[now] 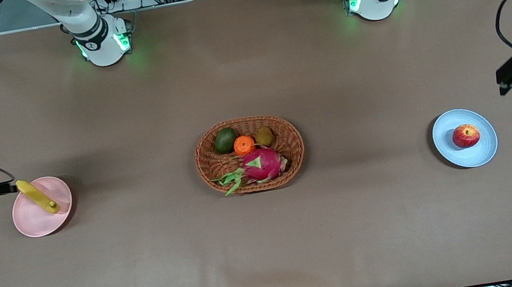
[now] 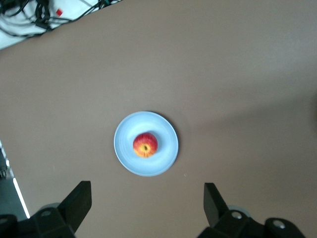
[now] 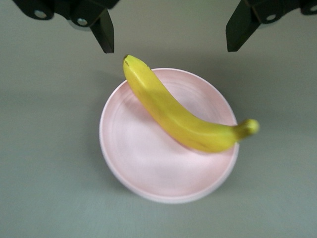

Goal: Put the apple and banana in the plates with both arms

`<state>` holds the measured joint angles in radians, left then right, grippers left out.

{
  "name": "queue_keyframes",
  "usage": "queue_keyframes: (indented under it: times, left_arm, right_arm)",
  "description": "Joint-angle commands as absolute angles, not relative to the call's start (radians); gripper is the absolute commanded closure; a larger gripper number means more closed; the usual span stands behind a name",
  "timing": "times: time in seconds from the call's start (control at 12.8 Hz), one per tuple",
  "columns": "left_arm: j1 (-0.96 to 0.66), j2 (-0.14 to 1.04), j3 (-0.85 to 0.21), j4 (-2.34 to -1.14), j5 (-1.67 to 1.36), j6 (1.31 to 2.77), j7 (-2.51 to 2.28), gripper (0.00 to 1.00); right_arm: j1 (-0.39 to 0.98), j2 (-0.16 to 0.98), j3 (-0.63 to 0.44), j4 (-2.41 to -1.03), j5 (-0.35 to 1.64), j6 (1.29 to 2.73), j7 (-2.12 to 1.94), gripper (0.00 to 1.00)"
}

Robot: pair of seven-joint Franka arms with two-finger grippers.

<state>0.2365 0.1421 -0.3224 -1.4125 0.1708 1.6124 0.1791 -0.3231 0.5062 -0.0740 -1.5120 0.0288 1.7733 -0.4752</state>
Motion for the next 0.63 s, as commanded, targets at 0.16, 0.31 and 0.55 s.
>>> queue_keyframes:
  times: [0.16,0.31,0.55]
  left_arm:
    - [0.255,0.031,-0.337,-1.433,0.057,1.459,0.008,0.0]
    - [0.256,0.002,-0.336,-1.439,0.038,1.434,-0.005,0.0]
    - [0.206,-0.046,-0.292,-1.477,0.014,1.43,-0.04,0.0]
  right_arm:
    - [-0.264,0.506,-0.081,-1.24,0.075,1.594,-0.474,0.0]
    - [-0.232,0.489,-0.091,-1.175,0.077,1.519,-0.431,0.0]
    - [-0.161,0.379,-0.08,-1.177,0.071,1.436,-0.017,0.0]
